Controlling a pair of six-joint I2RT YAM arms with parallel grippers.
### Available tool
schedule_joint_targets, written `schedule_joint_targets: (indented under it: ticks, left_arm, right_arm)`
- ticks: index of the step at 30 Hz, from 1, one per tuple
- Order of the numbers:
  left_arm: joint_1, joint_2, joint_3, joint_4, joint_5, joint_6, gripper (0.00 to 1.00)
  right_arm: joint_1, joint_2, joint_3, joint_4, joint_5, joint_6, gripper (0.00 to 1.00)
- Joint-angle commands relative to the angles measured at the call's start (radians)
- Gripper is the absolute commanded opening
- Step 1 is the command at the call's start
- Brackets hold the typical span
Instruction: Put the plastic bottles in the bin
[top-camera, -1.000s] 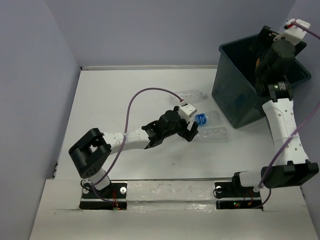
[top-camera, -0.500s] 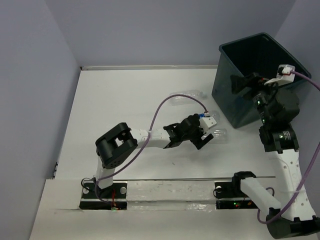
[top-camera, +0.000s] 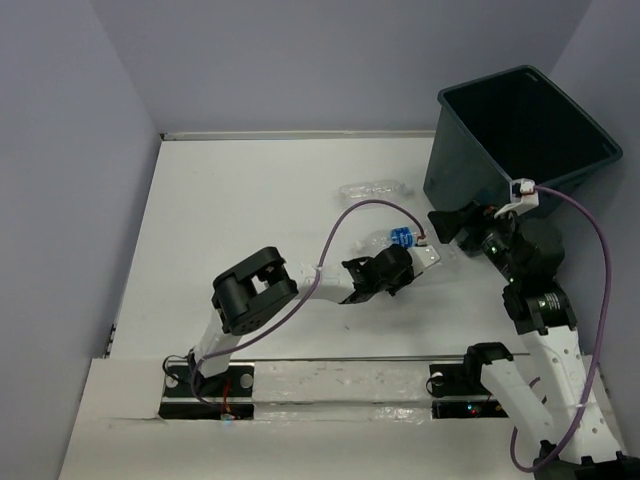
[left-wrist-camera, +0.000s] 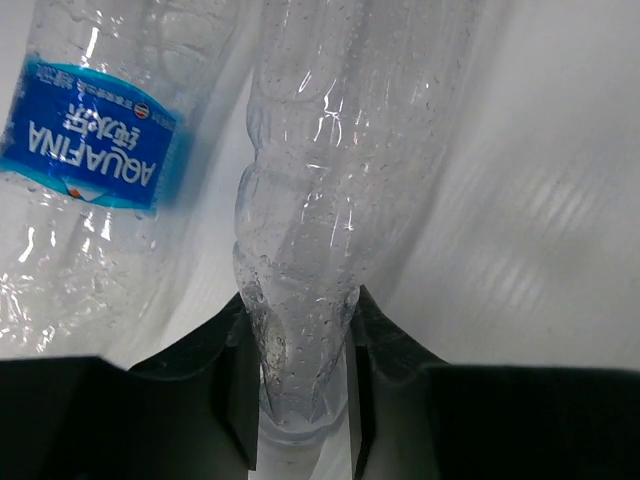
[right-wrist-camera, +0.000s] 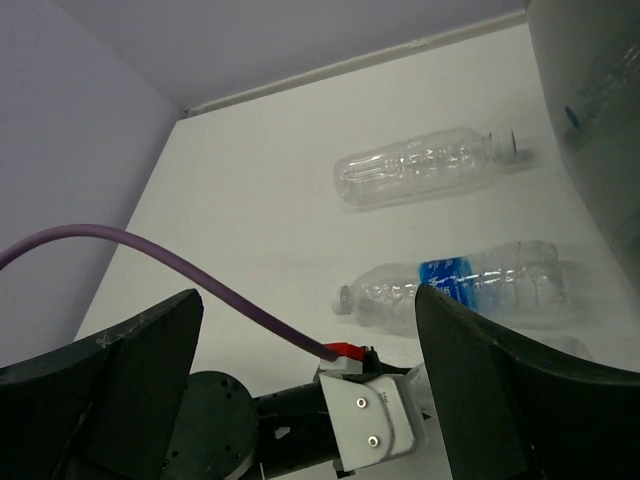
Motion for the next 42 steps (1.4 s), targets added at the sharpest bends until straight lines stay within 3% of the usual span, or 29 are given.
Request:
schedule_joint_targets:
  ticks: [1, 8, 13, 20, 24, 25, 31, 32, 34, 35, 38, 42]
  left_arm:
    - [-0.038, -0.115, -0.060, 0.019, -0.045, -0.040, 0.27]
    - [-0.042, -0.329, -0.209, 0.098, -0.051, -0.262, 0.26]
    - [-0.042, -0.388, -0.233, 0.124, -0.065, -0.348, 0.26]
    - [-0.042, -0.448, -0.269, 0.191, 0.009, -0.376, 0.26]
    - [-0.045, -0.503, -0.322, 0.263, 0.070, -0.367, 0.26]
    - [-0.045, -0.512, -0.331, 0.285, 0.078, -0.365, 0.26]
    - [-0.045, -0.564, -0.373, 0.299, 0.069, -0.344, 0.31]
    - [-0.045, -0.570, -0.382, 0.297, 0.061, -0.341, 0.39]
    - [-0.045, -0.598, -0.393, 0.288, 0.023, -0.333, 0.59]
    - [-0.045, -0.609, -0.407, 0.283, 0.005, -0.332, 0.75]
    - [-0.042, -0.676, -0.460, 0.257, -0.096, -0.338, 0.94]
    - [-0.002, -0.754, -0.494, 0.199, -0.159, -0.358, 0.99]
  right_arm:
    - [0.005, -0.095, -0.072, -0.067, 0.010, 0.043, 0.93]
    - [0.005, -0.155, -0.089, -0.174, 0.070, 0.068, 0.97]
    - [0.005, -0.172, -0.095, -0.207, 0.117, 0.057, 0.98]
    - [0.005, -0.135, -0.141, -0.164, 0.048, 0.083, 1.00]
    - [0.005, -0.080, -0.162, -0.049, -0.053, 0.110, 1.00]
    - [0.005, -0.056, -0.170, -0.012, -0.082, 0.117, 0.98]
    - [0.005, -0.013, -0.185, 0.210, -0.079, 0.156, 0.51]
    - [0.005, 0.001, -0.166, 0.230, -0.059, 0.153, 0.39]
    - [0.005, 0.023, -0.130, 0.235, -0.041, 0.147, 0.33]
    - [0.005, 0.043, -0.086, 0.241, -0.035, 0.143, 0.27]
    - [0.005, 0.076, 0.045, 0.243, -0.010, 0.108, 0.25]
    - [0.005, 0.147, 0.204, 0.232, 0.088, 0.042, 0.24]
